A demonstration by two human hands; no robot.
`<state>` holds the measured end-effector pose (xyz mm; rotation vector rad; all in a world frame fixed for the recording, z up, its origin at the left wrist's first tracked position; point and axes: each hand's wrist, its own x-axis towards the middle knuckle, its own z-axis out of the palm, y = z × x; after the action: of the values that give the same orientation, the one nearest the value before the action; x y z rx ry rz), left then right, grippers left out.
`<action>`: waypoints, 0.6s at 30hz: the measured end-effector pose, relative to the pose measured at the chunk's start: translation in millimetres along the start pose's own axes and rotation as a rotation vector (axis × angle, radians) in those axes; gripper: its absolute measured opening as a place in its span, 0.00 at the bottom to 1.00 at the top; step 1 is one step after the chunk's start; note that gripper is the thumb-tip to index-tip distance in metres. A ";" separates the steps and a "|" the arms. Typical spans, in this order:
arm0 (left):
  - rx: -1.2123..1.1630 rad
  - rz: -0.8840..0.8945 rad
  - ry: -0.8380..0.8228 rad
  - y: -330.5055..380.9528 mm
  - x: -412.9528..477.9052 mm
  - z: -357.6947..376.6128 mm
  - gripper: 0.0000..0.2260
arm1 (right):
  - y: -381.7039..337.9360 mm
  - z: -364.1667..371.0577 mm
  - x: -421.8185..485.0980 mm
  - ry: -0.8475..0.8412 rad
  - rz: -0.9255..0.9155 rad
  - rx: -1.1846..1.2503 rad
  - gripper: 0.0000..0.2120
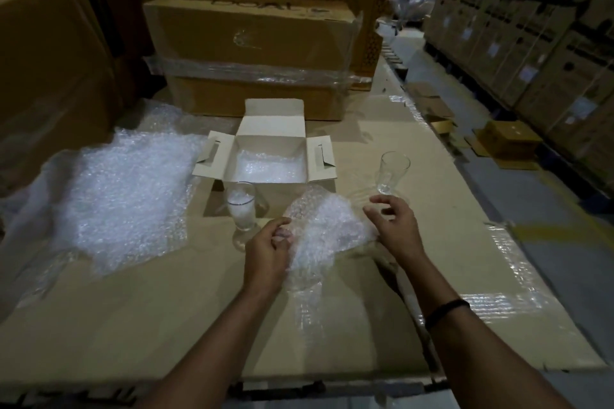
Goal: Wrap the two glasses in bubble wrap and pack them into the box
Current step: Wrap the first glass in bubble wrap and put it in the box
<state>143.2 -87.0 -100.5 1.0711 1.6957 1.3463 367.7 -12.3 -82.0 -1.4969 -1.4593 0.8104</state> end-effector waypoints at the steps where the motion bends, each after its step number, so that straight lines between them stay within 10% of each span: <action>1: 0.016 0.014 0.001 0.9 -3.0 1.8 0.18 | -2.7 -2.0 -0.7 -0.007 -0.096 -0.085 0.14; 5: 0.134 0.050 -0.046 3.0 -9.1 11.0 0.18 | -25.7 10.4 -3.0 -0.391 -0.244 -0.575 0.36; 8: 0.200 0.078 -0.039 4.4 -10.1 16.9 0.22 | -25.8 26.0 0.3 -0.478 -0.237 -0.748 0.24; 18: 0.919 0.083 0.052 3.9 -7.8 8.8 0.36 | -12.2 -8.1 -15.6 -0.199 -0.464 -0.139 0.05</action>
<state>155.0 -90.3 -98.3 1.6046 2.4005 0.5929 368.3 -29.7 -69.5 -1.1264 -1.9498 0.5918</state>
